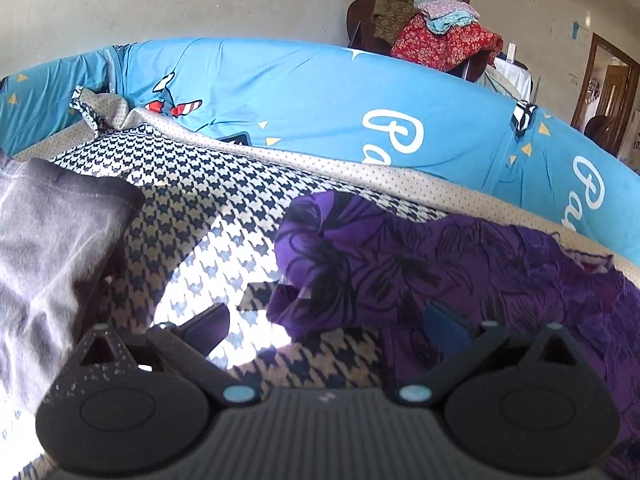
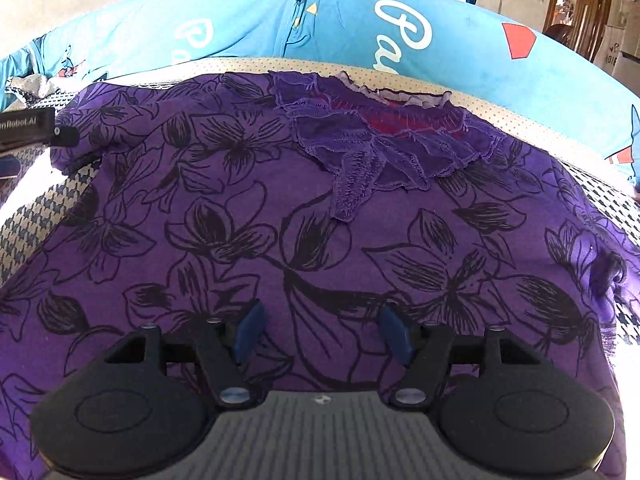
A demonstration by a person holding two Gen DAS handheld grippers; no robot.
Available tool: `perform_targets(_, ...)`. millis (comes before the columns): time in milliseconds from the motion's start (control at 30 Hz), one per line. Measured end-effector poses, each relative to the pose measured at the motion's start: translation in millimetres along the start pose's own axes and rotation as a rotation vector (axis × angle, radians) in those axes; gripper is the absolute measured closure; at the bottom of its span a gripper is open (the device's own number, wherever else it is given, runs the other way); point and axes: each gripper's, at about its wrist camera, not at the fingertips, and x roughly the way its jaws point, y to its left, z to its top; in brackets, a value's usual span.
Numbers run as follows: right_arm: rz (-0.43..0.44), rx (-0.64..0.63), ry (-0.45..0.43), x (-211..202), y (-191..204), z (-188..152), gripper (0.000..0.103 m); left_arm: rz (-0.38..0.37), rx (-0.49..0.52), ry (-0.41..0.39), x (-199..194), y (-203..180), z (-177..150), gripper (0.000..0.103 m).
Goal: Fold clothes
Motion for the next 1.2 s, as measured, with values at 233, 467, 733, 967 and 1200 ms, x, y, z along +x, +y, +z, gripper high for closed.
perform_targets(233, -0.010, -0.004, -0.015, 6, 3, 2, 0.031, 0.009, -0.040, 0.038, 36, 0, 16, 0.000)
perform_targets(467, -0.004, -0.009, -0.018, 8, 2, 4, 0.030, 0.020, -0.140, 0.062, 56, 2, 19, 0.007)
perform_targets(733, 0.001, -0.007, -0.010, 8, 1, 6, 0.029, -0.017, -0.182, 0.050, 56, -11, 21, 0.061)
perform_targets(967, 0.004, 0.003, -0.001, 8, 2, 8, 0.029, -0.062, 0.004, -0.060, 37, -47, 21, 0.070)
perform_targets(1200, -0.004, 0.027, 0.003, 7, 0, 10, 0.029, -0.430, 0.343, -0.018, 10, -113, -11, 0.069)
